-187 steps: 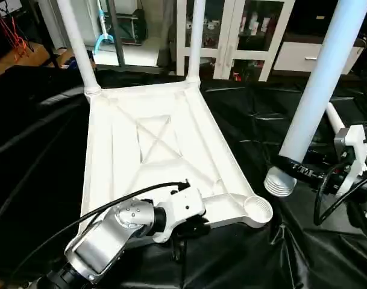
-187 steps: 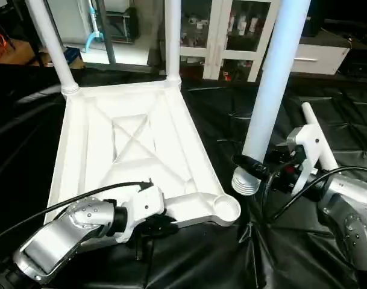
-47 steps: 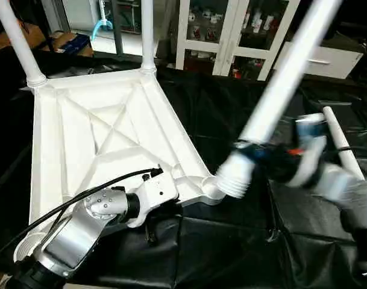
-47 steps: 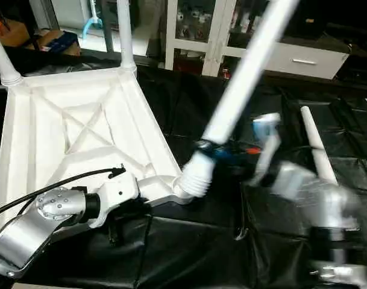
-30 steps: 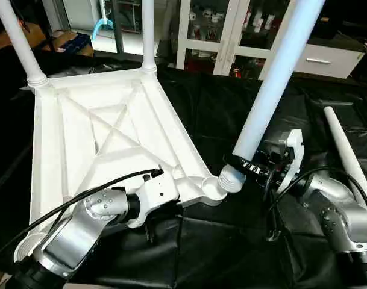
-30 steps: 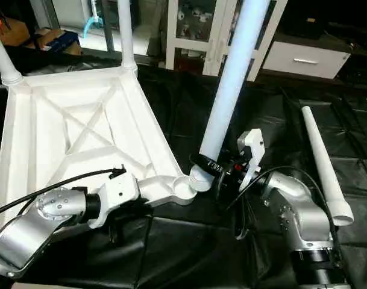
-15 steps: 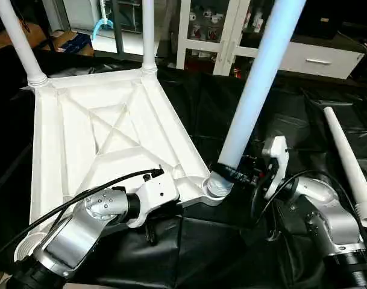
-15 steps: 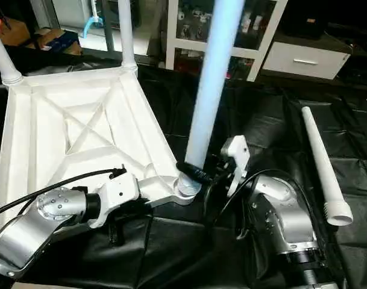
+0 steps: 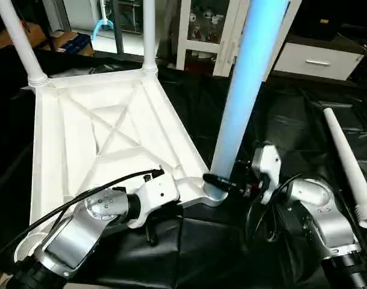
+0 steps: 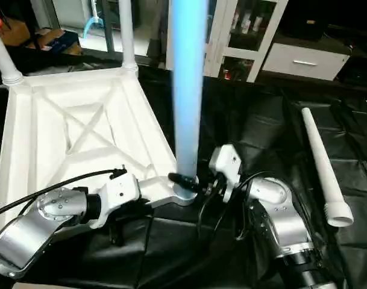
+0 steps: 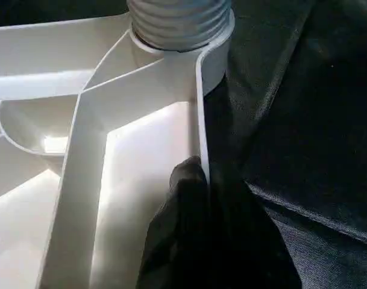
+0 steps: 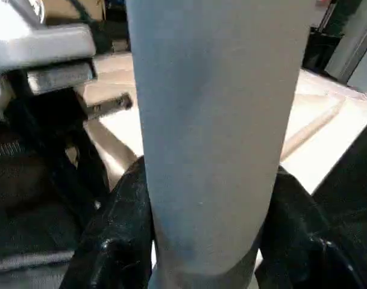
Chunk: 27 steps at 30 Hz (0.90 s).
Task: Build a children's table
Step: Insert table leg to table base
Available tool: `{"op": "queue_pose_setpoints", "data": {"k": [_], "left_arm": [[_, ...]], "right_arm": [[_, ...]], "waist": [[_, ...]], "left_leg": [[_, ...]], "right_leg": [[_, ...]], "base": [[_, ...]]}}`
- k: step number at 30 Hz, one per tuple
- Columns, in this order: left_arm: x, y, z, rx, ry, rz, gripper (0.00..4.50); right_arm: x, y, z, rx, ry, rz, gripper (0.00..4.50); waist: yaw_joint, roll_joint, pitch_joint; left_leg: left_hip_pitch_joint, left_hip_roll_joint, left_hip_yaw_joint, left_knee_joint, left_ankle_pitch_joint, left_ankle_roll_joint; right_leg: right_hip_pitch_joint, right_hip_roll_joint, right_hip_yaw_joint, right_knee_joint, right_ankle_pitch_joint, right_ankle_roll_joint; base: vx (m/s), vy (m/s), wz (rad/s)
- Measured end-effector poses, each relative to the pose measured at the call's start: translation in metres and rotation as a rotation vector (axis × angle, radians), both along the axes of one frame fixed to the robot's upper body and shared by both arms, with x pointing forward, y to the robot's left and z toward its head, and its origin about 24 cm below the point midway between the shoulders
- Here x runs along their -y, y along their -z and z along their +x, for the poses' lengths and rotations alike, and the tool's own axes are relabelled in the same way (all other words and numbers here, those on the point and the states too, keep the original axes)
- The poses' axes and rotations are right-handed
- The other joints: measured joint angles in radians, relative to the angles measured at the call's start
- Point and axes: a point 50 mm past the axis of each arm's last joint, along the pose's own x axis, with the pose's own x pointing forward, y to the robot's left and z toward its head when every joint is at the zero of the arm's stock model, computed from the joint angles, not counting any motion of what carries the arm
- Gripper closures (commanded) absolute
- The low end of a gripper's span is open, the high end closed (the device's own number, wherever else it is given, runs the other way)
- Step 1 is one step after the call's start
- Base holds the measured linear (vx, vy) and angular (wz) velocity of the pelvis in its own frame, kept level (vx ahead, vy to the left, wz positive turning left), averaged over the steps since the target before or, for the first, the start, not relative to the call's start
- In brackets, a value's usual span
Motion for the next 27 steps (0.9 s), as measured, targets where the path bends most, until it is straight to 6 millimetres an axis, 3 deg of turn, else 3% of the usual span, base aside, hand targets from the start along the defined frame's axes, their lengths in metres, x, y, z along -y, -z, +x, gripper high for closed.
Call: {"op": "queue_pose_setpoints", "data": {"k": [9, 27], "left_arm": [[-0.001, 0.001, -0.001, -0.011, -0.002, 0.004, 4.46], [-0.001, 0.002, -0.001, -0.016, -0.007, 0.006, 4.46]], "right_arm": [[-0.004, 0.002, 0.000, -0.005, -0.013, 0.004, 2.64], [-0.001, 0.014, 0.014, -0.214, 0.074, 0.194, 2.64]], "waist": [[-0.003, -0.002, -0.001], [-0.006, -0.004, -0.002]], "left_leg": [[0.006, 0.000, 0.000, -0.002, -0.001, 0.001], [0.008, 0.000, 0.000, -0.005, -0.003, -0.005]], "right_leg": [[0.006, 0.000, 0.000, -0.003, 0.000, 0.000], [0.009, 0.000, 0.000, -0.006, 0.000, 0.000]], "base": [[0.000, 0.000, 0.00], [0.000, 0.000, 0.00]]}}
